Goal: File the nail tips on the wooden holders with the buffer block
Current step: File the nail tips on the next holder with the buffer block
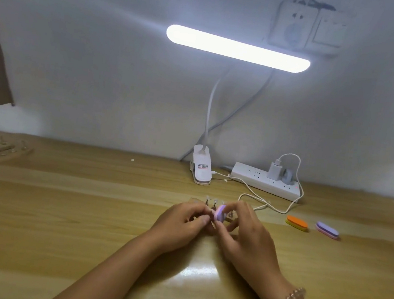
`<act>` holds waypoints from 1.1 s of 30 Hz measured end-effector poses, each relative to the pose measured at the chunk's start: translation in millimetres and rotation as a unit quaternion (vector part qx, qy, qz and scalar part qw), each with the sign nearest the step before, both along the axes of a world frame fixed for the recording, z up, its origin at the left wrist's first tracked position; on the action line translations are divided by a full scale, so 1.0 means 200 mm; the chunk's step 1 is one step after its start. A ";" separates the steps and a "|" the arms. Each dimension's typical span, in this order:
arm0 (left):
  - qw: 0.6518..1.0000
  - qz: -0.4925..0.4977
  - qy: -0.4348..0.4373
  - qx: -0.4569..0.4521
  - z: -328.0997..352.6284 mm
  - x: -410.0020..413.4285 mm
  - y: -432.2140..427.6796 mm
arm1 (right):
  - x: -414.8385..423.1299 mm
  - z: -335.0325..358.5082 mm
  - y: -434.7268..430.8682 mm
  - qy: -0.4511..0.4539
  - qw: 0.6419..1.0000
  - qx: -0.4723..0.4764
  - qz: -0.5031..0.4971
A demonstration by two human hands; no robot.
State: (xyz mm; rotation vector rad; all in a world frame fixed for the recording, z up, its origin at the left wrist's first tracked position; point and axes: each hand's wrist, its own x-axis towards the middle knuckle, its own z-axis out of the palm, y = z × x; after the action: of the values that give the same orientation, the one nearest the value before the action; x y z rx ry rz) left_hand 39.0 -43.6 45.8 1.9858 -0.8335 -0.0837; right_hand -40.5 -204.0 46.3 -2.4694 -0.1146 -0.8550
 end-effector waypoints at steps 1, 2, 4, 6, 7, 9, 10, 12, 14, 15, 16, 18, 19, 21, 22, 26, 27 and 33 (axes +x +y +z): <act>1.000 0.002 0.006 -0.004 0.00 0.00 0.00 | 0.01 0.00 -0.02 0.002 1.000 0.002 -0.013; 1.000 0.005 0.014 -0.007 -0.01 -0.01 0.00 | 0.00 -0.01 -0.02 -0.006 1.000 -0.001 -0.016; 0.999 0.012 0.035 -0.017 -0.01 -0.01 0.00 | -0.02 0.00 0.01 -0.031 0.999 -0.023 0.011; 0.999 0.011 0.026 -0.019 -0.01 -0.01 0.00 | -0.04 0.00 0.03 -0.046 0.996 -0.055 0.055; 1.000 0.010 0.012 -0.015 0.00 -0.01 0.00 | -0.04 0.00 0.03 -0.048 0.995 -0.063 0.066; 1.000 0.011 -0.002 -0.008 0.00 -0.01 0.00 | -0.02 0.00 0.01 -0.045 0.997 -0.037 0.054; 1.000 0.013 -0.003 -0.004 0.00 -0.01 0.00 | -0.01 0.00 0.00 -0.041 0.998 -0.018 0.041; 1.000 0.016 -0.009 0.008 0.00 0.00 0.00 | -0.01 0.00 -0.01 -0.043 0.998 -0.015 0.035; 1.000 0.014 -0.019 0.014 -0.01 0.00 0.00 | -0.02 0.00 0.01 -0.050 0.996 -0.042 0.064; 1.000 0.012 -0.021 0.014 -0.01 0.00 0.00 | -0.03 0.00 0.02 -0.048 0.995 -0.048 0.078; 1.000 0.011 -0.021 0.015 0.00 0.01 0.00 | -0.02 0.00 0.02 -0.044 0.995 -0.042 0.084; 0.999 0.011 -0.024 0.023 0.00 0.01 0.00 | -0.01 0.00 0.00 -0.040 0.997 0.002 0.062; 0.999 0.011 -0.023 0.028 0.00 0.00 0.00 | 0.00 0.00 -0.01 -0.037 0.998 0.018 0.043; 0.999 0.013 -0.021 0.036 0.00 0.00 0.00 | -0.01 0.00 -0.02 -0.033 0.999 0.004 0.029; 0.999 0.014 -0.023 0.037 0.00 0.01 0.00 | -0.02 0.00 -0.01 -0.035 0.998 -0.017 0.041; 0.999 0.015 -0.032 0.039 0.01 0.00 0.00 | -0.03 0.01 0.01 -0.023 0.997 -0.012 0.073; 0.999 0.016 -0.032 0.040 0.01 0.00 0.00 | -0.02 0.01 0.00 -0.021 0.998 0.009 0.055; 0.999 0.013 -0.033 0.036 0.01 0.00 0.00 | -0.04 0.01 0.02 -0.016 0.995 -0.041 0.088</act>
State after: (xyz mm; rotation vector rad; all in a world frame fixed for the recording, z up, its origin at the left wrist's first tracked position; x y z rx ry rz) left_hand 38.7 -43.2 47.0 2.0769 -0.8585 -0.0334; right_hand -48.0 -199.6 48.3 -2.4778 -0.3805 -0.8278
